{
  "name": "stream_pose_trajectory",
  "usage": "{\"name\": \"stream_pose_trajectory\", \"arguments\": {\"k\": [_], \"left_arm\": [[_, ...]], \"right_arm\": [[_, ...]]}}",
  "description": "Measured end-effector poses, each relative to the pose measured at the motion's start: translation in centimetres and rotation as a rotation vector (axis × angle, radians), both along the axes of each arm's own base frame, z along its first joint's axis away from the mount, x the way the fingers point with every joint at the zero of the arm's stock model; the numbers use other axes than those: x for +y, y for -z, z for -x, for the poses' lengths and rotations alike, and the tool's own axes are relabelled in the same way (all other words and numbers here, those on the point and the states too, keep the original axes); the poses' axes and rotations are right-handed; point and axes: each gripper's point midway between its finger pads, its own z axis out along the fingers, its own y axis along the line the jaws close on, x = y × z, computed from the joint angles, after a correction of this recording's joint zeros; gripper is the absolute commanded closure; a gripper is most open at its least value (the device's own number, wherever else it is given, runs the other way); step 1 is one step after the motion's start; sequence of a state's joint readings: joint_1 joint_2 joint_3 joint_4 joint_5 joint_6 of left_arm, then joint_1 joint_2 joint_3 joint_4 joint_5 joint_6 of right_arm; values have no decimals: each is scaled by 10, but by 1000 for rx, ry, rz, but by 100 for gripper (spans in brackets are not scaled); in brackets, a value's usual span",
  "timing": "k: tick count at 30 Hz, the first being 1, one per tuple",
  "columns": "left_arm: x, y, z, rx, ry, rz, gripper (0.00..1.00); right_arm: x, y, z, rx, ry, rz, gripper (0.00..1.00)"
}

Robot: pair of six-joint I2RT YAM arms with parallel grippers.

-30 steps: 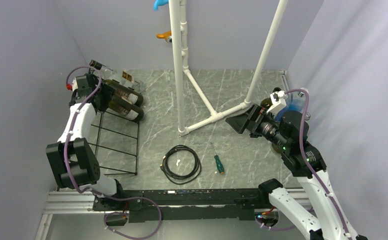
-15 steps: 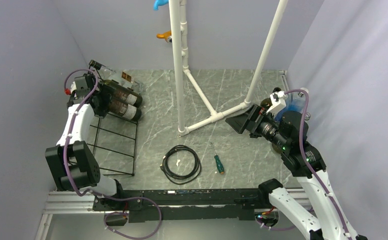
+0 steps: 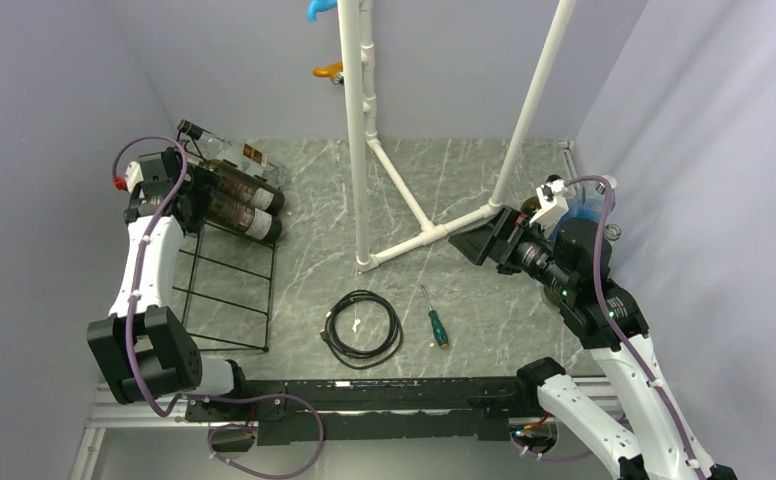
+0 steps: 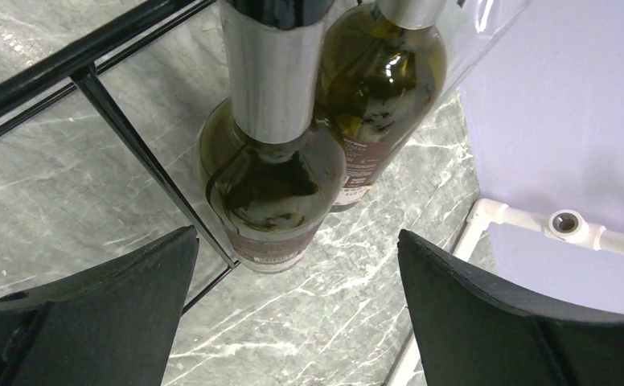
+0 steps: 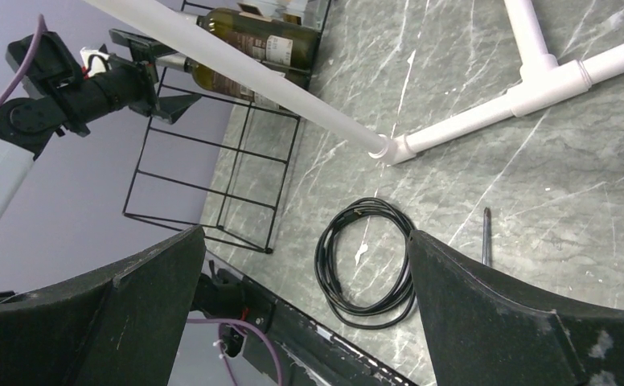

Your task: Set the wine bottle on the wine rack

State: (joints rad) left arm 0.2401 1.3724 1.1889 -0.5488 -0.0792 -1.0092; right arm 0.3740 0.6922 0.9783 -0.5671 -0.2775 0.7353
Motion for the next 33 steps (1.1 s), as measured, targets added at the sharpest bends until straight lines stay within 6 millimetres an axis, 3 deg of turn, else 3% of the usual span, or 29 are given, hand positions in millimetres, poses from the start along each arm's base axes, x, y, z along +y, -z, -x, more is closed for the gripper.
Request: {"name": "stream_pose_trajectory", "arguments": {"k": [13,16,18,22,26,33], "left_arm": [[-22,-44,-4,-137,125,-71,0],[-33,-60,-8,-200,194,-93,1],[-44,-74,-10,-250,254,-119,0],[-74,-97,-8,-326,378,-189,1],[-105,-116,4,-380,507,-267,0],[-113,-147,55,-470,593,-350,0]], "right_arm": [[-9,15,-8,57,51,77,0],[-9,13,-11,61,49,90,6],[-8,11,-13,58,46,99,1],[-10,12,-12,71,44,126,0],[-18,11,-9,76,63,165,0],[-35,-3,-6,42,108,244,0]]}}
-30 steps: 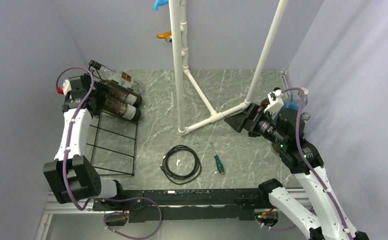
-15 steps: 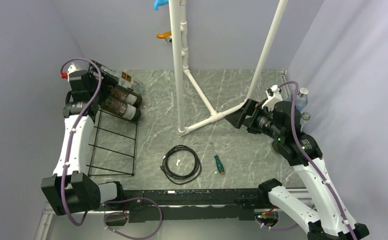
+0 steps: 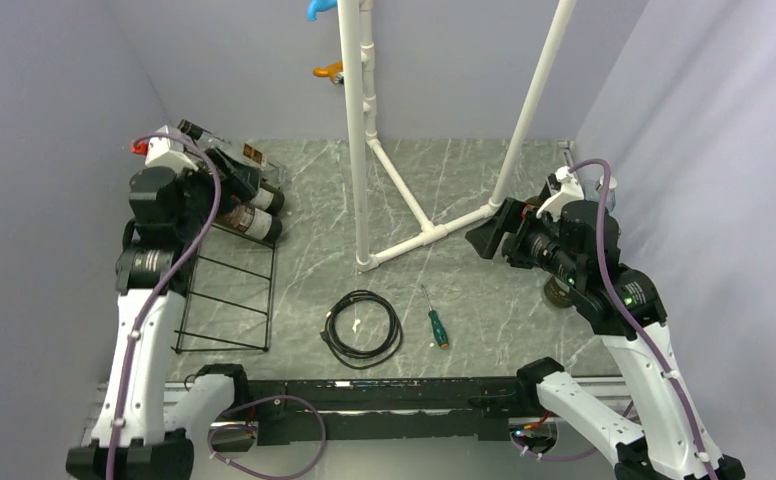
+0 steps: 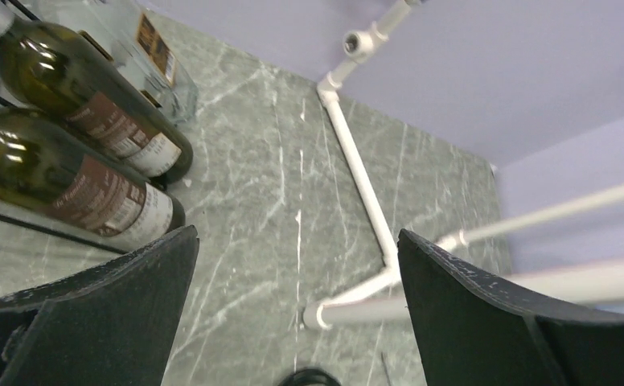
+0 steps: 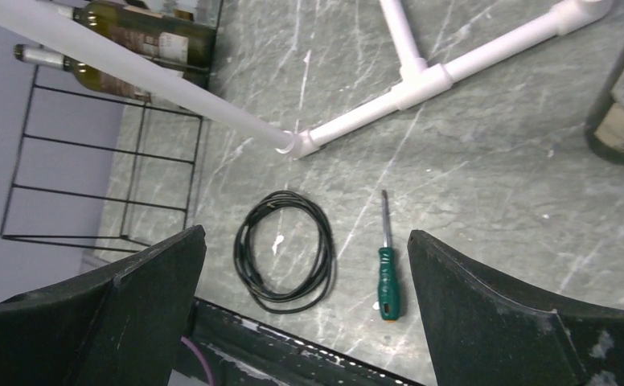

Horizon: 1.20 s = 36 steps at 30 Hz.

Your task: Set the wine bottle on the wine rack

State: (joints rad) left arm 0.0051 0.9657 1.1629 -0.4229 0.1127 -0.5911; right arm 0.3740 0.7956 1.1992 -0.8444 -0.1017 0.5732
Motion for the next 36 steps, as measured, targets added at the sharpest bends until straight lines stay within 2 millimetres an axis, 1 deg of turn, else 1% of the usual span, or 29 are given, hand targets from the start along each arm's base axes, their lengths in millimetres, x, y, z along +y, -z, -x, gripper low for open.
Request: {"name": "stream_pose_trajectory", "arguments": {"k": [3,7,8,10,13,15,18,22,25,28,31,34,36], "left_arm": [[-8,0,26,-5,57,-14,0],[-21,12,65,14,138,-9,0],[-25,15,76,15,164,-8,0],[-31,15,93,5,202,-5,0],[-40,12,115,-21,255,3,0],[-46,14,127,-33,291,10,0],[-53,28,137,-8,332,29,1],[-60,57,147,68,367,75,0],[-65,67,156,95,388,107,0],[-70,67,161,104,423,125,0],[-74,67,164,146,453,132,1],[-77,53,164,155,494,109,1],[-81,42,166,125,530,82,0]], "right_arm": [[-5,2,0,1,3,44,0],[-11,9,-2,11,9,100,0],[-15,10,-4,12,24,117,0],[-22,13,-8,13,60,153,0],[-35,15,-16,7,123,208,0],[-43,14,-21,-6,156,247,0],[-52,9,-30,-37,193,290,0],[-61,1,-47,-66,260,335,0],[-65,-5,-59,-75,305,349,1],[-67,-11,-67,-76,346,346,1],[-64,-21,-75,-82,354,333,1],[-62,-32,-85,-92,363,337,0],[-64,-31,-91,-88,370,366,0]]}}
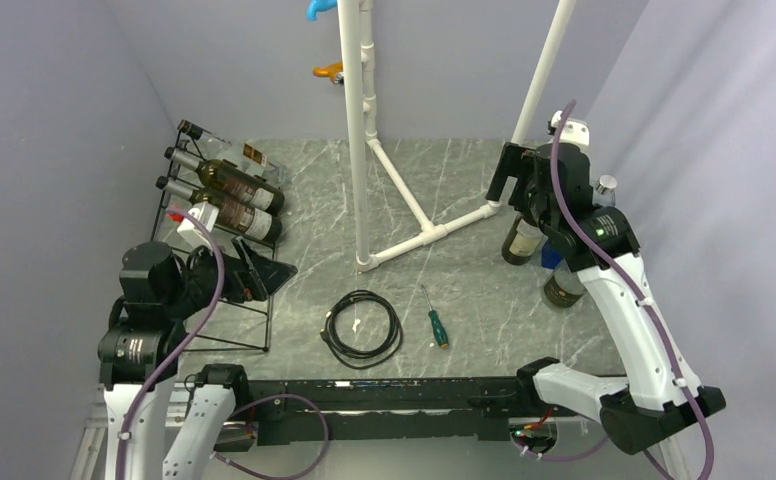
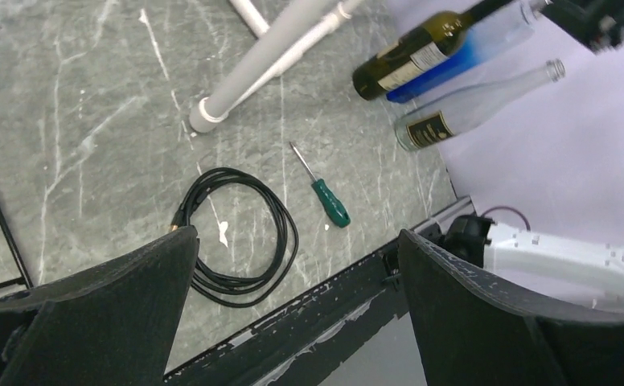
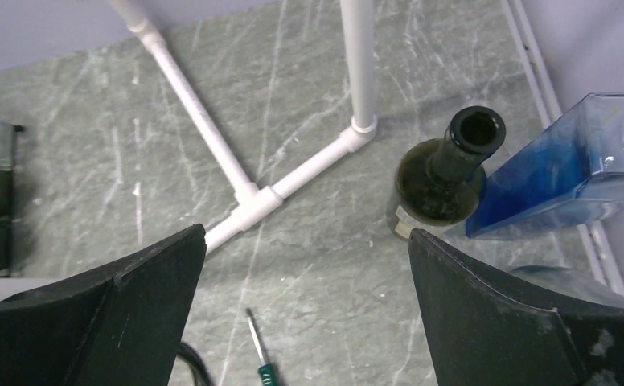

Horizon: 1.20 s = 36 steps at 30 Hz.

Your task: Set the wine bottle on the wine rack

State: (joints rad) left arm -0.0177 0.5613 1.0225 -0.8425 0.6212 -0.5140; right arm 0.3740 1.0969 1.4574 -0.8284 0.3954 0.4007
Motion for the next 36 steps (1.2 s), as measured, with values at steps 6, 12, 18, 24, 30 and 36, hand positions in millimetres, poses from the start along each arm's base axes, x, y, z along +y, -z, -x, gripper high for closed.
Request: {"name": "stream_pose_trajectory", "arguments": {"k": [6,12,18,24,30,36], "left_arm": [[-12,-1,15,-60,99,11,0],[-29,29,21,24,208,54,0],[-33,31,27,11,263,22,0],[-31,22,26,-49,279,-22,1],[-29,16,25,-92,287,-59,1],[-23,20,24,-83,272,-104,0]], "right_arm": [[-14,15,-13,49,33,105,0],[-28,8,-30,62,79,153,0],[-56,6,-40,81,151,179,0],[-92,15,-40,110,223,177,2],[-98,33,-50,148,198,141,10],[-93,55,-64,185,171,124,19]]}}
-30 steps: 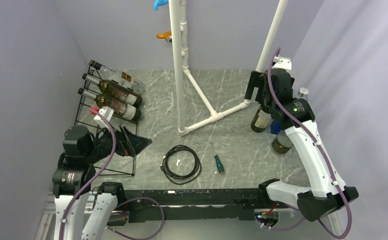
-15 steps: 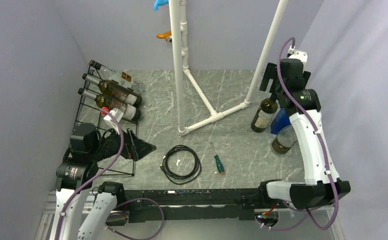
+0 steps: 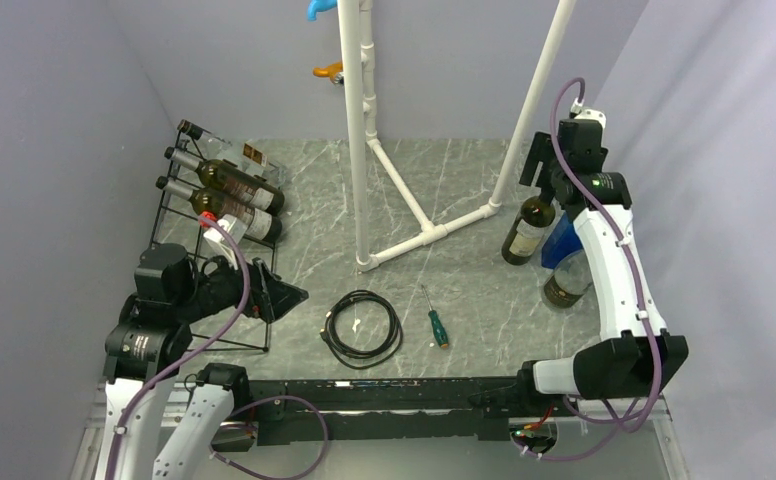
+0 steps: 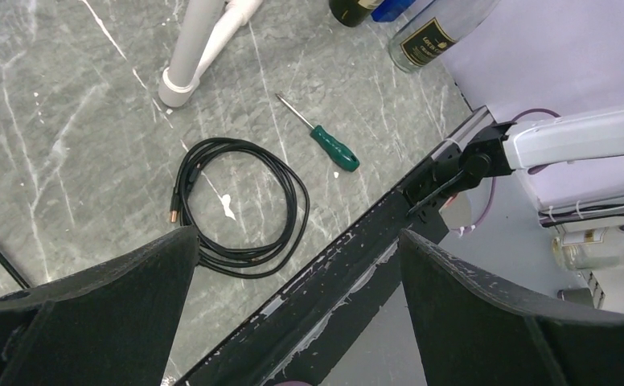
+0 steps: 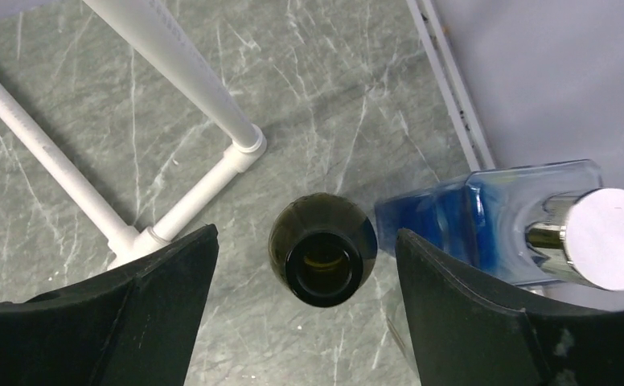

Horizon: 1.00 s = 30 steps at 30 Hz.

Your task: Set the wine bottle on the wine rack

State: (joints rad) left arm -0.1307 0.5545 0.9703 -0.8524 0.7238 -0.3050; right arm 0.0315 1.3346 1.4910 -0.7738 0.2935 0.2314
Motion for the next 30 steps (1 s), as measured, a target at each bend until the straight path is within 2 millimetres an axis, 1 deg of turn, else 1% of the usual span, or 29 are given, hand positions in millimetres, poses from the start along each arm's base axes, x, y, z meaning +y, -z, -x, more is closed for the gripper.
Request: {"name": "stream_pose_trajectory", "arguments": {"k": [6,11,17,19,23,27,30], "left_arm": [[5,0,3,-18,-22,-27,0],[8,4,3,-10,-39,-44,0],[10,5,2,-9,-52,-51,0],[10,5,1,-10,-54,-53,0],[11,5,1,-10,-56,-53,0],[10,4,1,-14,-50,-48,0],[8,1,1,-22,-39,-37,0]], "right_arm": [[2,24,-5,21,9,-19,26],[2,42,-8,37,11,-19,41],[0,49,-12,29,24,-16,64],[-1,53,-12,34,28,-11,70],[0,54,-11,32,21,-16,85],[9,53,-8,35,-18,-32,93],[28,52,-4,42,-84,-57,96]]}}
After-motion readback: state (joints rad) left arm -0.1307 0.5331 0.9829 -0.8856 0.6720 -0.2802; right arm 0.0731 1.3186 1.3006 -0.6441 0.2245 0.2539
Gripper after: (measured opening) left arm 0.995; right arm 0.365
